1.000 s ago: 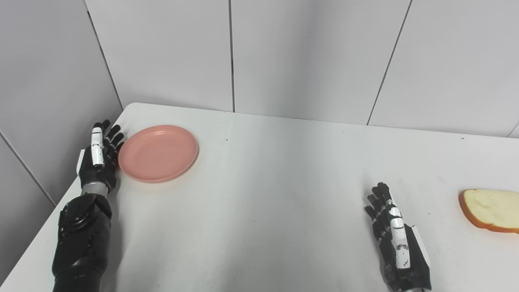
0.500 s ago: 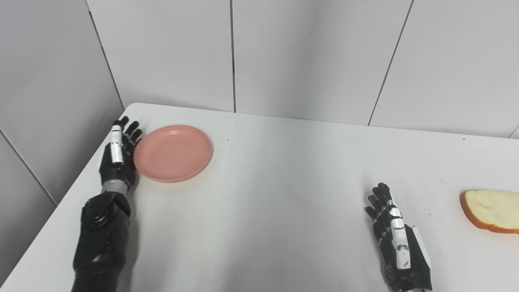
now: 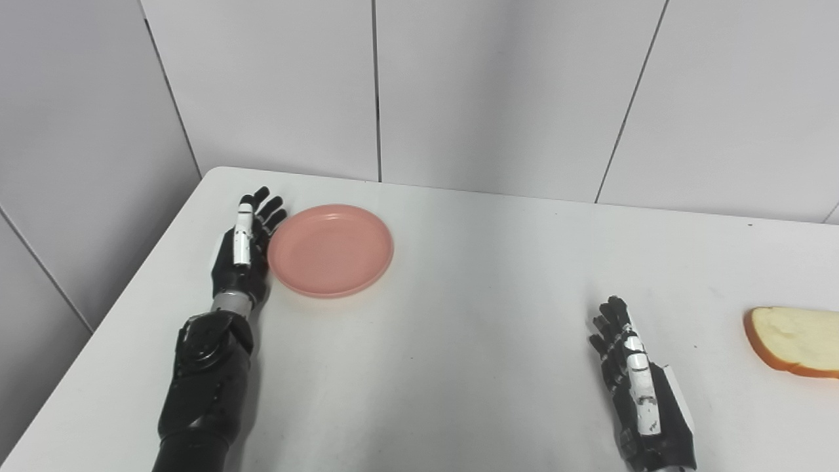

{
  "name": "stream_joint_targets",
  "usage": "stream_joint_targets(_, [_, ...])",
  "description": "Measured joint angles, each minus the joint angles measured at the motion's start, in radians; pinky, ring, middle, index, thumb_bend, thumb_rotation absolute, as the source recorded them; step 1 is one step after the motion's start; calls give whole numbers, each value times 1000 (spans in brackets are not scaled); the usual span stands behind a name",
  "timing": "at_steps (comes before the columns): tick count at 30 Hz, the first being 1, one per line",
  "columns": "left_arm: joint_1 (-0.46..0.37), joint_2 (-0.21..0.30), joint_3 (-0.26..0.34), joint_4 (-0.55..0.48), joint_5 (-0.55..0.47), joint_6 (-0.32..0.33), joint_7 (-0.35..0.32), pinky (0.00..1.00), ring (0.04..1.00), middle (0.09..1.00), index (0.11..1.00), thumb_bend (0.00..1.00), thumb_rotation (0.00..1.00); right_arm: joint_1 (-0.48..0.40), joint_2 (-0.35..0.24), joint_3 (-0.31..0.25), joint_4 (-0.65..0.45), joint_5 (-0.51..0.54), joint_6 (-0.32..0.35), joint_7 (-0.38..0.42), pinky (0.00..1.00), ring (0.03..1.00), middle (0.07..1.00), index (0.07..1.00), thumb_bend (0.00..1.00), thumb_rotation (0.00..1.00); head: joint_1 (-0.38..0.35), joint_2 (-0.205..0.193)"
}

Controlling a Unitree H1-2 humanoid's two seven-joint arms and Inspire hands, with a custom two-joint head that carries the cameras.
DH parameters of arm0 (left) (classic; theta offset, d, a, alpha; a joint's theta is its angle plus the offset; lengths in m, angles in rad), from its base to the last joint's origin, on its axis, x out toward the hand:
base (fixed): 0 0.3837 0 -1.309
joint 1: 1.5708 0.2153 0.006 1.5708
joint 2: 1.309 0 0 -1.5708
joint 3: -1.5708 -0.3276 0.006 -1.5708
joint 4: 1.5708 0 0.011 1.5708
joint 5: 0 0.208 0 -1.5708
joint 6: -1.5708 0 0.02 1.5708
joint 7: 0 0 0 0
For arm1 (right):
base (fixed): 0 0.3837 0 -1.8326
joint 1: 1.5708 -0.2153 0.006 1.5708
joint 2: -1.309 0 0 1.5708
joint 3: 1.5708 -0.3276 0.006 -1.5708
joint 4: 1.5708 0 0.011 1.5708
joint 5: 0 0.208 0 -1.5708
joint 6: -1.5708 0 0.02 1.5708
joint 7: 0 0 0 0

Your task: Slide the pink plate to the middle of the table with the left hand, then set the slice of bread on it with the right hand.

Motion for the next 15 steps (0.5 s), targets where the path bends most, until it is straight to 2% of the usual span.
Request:
stream_joint_targets(7, [0,-41,-27,-15,0,6,-12,913,908,895,895,443,1000,0,4,2,0,-23,-1,-3,1000,1000,1000,998,326,1000,-6,-3])
stream_joint_targets(11, [0,-64,-46,-31,-1,24,-28,923,912,899,898,438,1000,0,7,2,-1,-29,0,-6,1000,999,1000,994,329,1000,-17,-3])
stream_joint_targets(15, [0,-79,-79,-51,3,57,-33,889,895,885,886,432,1000,0,6,2,0,-30,-1,-4,1000,1000,1000,1000,360,1000,-32,0])
